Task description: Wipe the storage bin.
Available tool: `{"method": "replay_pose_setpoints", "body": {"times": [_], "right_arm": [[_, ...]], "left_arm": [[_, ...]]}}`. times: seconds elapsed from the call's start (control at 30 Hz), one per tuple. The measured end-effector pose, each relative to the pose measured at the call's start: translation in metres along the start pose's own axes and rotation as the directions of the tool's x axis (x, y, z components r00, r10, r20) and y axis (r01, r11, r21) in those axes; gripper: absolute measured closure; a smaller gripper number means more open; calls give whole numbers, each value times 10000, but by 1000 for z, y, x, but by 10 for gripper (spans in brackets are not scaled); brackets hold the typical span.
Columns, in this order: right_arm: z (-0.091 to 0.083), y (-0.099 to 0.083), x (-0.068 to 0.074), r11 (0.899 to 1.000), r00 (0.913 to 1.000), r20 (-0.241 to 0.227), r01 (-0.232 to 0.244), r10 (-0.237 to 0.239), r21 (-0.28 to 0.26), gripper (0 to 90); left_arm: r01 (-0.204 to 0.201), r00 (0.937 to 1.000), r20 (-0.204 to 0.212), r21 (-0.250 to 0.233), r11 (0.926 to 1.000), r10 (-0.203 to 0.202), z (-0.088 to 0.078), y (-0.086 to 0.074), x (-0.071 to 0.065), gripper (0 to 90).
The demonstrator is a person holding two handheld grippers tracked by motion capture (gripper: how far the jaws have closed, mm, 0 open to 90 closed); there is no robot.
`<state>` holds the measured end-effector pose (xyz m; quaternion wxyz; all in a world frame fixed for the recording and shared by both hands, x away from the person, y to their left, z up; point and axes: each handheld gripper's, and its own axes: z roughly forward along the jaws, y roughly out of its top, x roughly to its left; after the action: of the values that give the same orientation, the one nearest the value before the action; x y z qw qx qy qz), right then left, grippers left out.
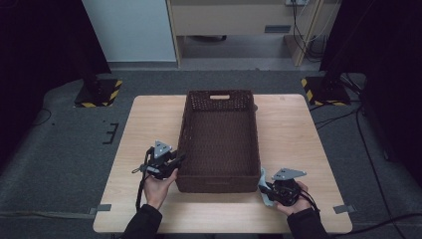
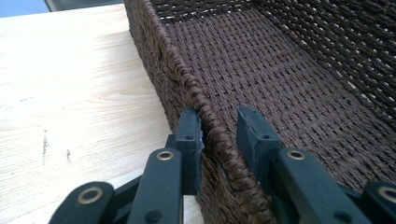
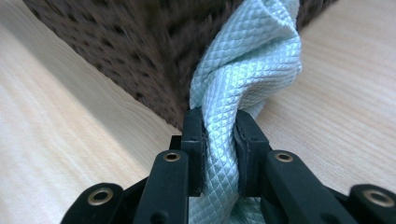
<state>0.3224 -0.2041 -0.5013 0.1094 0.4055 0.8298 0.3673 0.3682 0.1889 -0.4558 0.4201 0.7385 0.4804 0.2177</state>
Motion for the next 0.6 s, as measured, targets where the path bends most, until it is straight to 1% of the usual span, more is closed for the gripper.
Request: {"method": "replay_pose_setpoints", "body": {"times": [0.03, 0.07, 0.13, 0.17, 0.2, 0.27, 0.33, 0.4, 0.47, 0.53, 0.57, 0.6], "right_arm": [[2, 1, 0, 10000, 10000, 69, 11, -11, 16, 771], [1, 3, 0, 10000, 10000, 32, 44, -44, 31, 772], [-7, 7, 2, 9991, 9999, 118, 124, -119, -416, 772], [-13, 9, 3, 9975, 9998, 143, 147, -138, -695, 772], [-22, 11, 4, 9943, 9998, 126, 191, -179, -1046, 773], [-38, 16, 8, 9830, 9997, -21, 218, -225, -1824, 773], [-50, 21, 13, 9750, 9989, -22, 443, -459, -2179, 773], [-56, 24, 18, 9684, 9979, -64, 612, -646, -2416, 774], [-57, 25, 22, 9669, 9970, -169, 688, -752, -2458, 774], [-57, 25, 24, 9683, 9968, -169, 719, -782, -2391, 775], [-52, 22, 25, 9755, 9973, -51, 706, -732, -2086, 777], [-50, 21, 24, 9772, 9975, -23, 689, -708, -2011, 777]], "left_arm": [[11, 10000, -2, -6, 10000, -11, 0, 0, 1, 703], [24, 10000, -4, -20, 10000, -24, 0, 0, 2, 702], [15, 10000, -20, -8, 10000, -15, 0, 0, 3, 702], [13, 10000, -23, -6, 10000, -13, 0, 0, 3, 702], [25, 10000, -15, -10, 10000, -25, 0, 0, 4, 702], [27, 10000, -11, -20, 10000, -27, 0, 0, 5, 702], [21, 10000, -5, -18, 10000, -21, 0, 0, 4, 701], [36, 10000, 13, 2, 10000, -36, 0, 0, 5, 700], [22, 10000, 29, 4, 10000, -22, 0, 0, 5, 699], [48, 10000, 54, -13, 10000, -47, 0, 0, 5, 697], [28, 10000, 57, 1, 10000, -28, 0, 0, 5, 696], [23, 10000, 65, -12, 10000, -23, 0, 0, 5, 696]]}}
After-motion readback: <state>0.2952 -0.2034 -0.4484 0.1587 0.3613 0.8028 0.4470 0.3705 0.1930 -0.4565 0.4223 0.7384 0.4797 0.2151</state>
